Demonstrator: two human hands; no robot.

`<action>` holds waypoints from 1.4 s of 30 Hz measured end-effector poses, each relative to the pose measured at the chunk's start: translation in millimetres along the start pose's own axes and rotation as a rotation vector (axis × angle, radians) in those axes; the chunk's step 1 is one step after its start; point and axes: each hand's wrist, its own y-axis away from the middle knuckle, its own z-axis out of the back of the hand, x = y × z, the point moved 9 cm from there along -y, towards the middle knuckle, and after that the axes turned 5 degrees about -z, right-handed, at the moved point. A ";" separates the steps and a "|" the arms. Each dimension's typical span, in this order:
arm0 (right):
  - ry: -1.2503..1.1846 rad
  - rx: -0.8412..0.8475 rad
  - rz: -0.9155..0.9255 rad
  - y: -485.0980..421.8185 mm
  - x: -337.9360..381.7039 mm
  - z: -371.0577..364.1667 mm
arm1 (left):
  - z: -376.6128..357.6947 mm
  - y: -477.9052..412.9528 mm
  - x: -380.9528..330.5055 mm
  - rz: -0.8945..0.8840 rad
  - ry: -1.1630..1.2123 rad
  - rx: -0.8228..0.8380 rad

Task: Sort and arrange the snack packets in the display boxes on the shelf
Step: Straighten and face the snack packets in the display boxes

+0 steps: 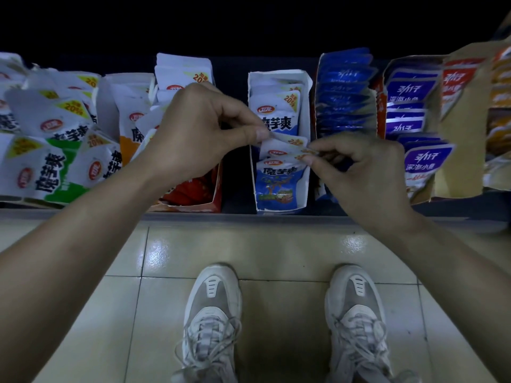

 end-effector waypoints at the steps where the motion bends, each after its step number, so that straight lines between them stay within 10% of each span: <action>1: 0.009 0.006 0.017 1.4 1.0 1.8 | 0.9 -0.4 -0.6 -0.006 0.003 -0.006; 10: 0.142 0.198 0.204 19.0 11.9 -5.1 | -0.7 -1.1 8.1 0.046 -0.103 -0.024; 42: -0.256 0.016 -0.289 -13.2 -19.6 7.6 | -6.1 13.4 0.6 -0.021 -0.237 -0.064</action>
